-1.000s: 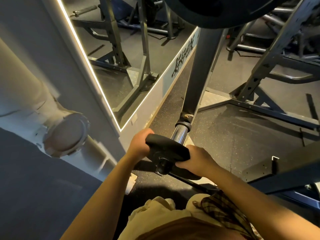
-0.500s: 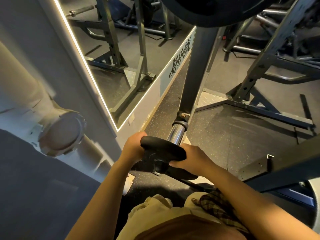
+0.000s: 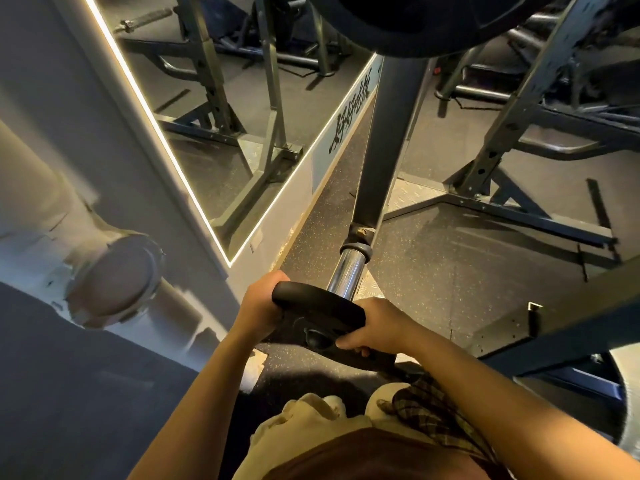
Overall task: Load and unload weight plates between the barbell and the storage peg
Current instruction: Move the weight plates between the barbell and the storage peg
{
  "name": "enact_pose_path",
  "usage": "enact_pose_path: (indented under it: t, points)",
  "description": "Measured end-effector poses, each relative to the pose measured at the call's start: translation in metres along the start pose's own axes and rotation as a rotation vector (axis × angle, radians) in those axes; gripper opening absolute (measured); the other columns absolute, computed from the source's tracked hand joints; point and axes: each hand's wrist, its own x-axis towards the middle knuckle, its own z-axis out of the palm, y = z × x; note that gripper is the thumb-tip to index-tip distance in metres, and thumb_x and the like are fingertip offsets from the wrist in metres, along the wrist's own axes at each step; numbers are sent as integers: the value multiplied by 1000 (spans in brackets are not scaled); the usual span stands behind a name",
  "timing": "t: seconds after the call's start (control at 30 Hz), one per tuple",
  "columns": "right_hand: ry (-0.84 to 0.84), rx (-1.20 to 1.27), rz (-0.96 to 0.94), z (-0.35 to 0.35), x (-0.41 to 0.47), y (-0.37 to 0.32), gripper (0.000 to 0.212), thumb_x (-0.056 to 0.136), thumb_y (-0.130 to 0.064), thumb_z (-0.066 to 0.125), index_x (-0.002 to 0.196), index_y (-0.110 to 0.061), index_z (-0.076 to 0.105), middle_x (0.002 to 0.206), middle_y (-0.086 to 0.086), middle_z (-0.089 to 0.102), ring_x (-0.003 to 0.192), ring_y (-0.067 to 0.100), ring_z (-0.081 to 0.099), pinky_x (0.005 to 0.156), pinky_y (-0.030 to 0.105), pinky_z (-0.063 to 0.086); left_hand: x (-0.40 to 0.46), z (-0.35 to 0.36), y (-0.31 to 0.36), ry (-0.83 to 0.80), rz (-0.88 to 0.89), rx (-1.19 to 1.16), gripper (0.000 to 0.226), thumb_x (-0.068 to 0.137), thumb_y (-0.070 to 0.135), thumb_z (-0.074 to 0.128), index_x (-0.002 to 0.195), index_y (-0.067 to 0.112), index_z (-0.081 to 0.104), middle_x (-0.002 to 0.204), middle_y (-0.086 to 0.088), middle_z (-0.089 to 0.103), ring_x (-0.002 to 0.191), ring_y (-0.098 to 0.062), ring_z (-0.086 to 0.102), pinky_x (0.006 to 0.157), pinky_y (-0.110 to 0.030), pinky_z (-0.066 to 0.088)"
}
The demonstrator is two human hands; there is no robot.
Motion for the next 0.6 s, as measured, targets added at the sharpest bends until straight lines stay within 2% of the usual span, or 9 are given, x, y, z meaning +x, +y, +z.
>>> enact_pose_path:
  t: [0.1, 0.17, 0.23, 0.3, 0.4, 0.47, 0.5, 0.53, 0.6]
  points:
    - [-4, -65, 11, -5, 10, -18, 31, 83, -34, 72, 104, -12, 63, 65, -5, 64, 53, 7, 62, 65, 21, 52, -2, -3, -6, -50, -261, -107, 7, 77, 16, 61, 81, 20, 58, 81, -7, 63, 78, -26, 61, 76, -34, 50]
    - [4, -118, 22, -4, 12, -27, 33, 83, -35, 71, 104, -12, 62, 68, -2, 66, 56, 12, 64, 70, 26, 55, -1, -2, -12, -80, -343, -96, 14, 84, 8, 65, 82, 19, 57, 82, -6, 62, 78, -21, 60, 76, -30, 47]
    - [33, -135, 23, 0, 10, -29, 36, 83, -37, 70, 108, -13, 60, 77, 1, 66, 63, 16, 65, 74, 30, 56, -2, -3, -11, -110, -352, -40, 21, 88, 2, 63, 82, 20, 56, 81, -3, 61, 78, -15, 59, 75, -23, 46]
    - [60, -138, 19, 3, 6, -25, 41, 83, -37, 70, 115, -14, 59, 89, 1, 63, 73, 17, 61, 74, 28, 54, -4, -2, -11, -122, -291, 58, 26, 88, 2, 63, 82, 25, 53, 80, 4, 59, 77, -9, 57, 70, -14, 43]
    - [91, -47, 27, 14, -4, -9, 42, 80, -30, 73, 116, -14, 59, 98, 1, 62, 87, 18, 59, 70, 21, 47, -3, -4, -6, -122, -168, 202, 28, 87, 2, 63, 79, 28, 55, 78, 11, 56, 77, -13, 58, 69, -18, 45]
    - [110, 53, 35, 21, -12, 5, 41, 79, -23, 74, 116, -13, 60, 104, 5, 64, 95, 20, 60, 79, 25, 51, -1, -6, -2, -114, -50, 205, 21, 83, 6, 61, 77, 26, 62, 76, 3, 59, 79, -30, 62, 71, -33, 52]
    - [117, 89, 38, 23, -15, 11, 41, 79, -20, 75, 117, -14, 60, 106, 5, 64, 98, 20, 60, 83, 27, 52, 0, -5, 4, -124, 43, 230, 12, 79, 9, 63, 76, 20, 65, 76, -2, 62, 76, -32, 63, 69, -36, 53]
    - [123, 111, 33, 24, -18, 16, 42, 78, -19, 75, 118, -15, 59, 106, 4, 63, 99, 19, 59, 84, 26, 52, -1, -5, 7, -152, 145, 262, 0, 76, 12, 64, 76, 12, 65, 74, -7, 64, 72, -29, 63, 66, -34, 53]
    - [123, 137, 26, 26, -20, 20, 44, 78, -20, 76, 119, -16, 59, 107, 3, 63, 101, 19, 59, 83, 22, 51, -3, -8, 15, -193, 201, 295, 13, 75, 19, 65, 75, 6, 63, 73, -8, 65, 69, -23, 62, 65, -32, 53]
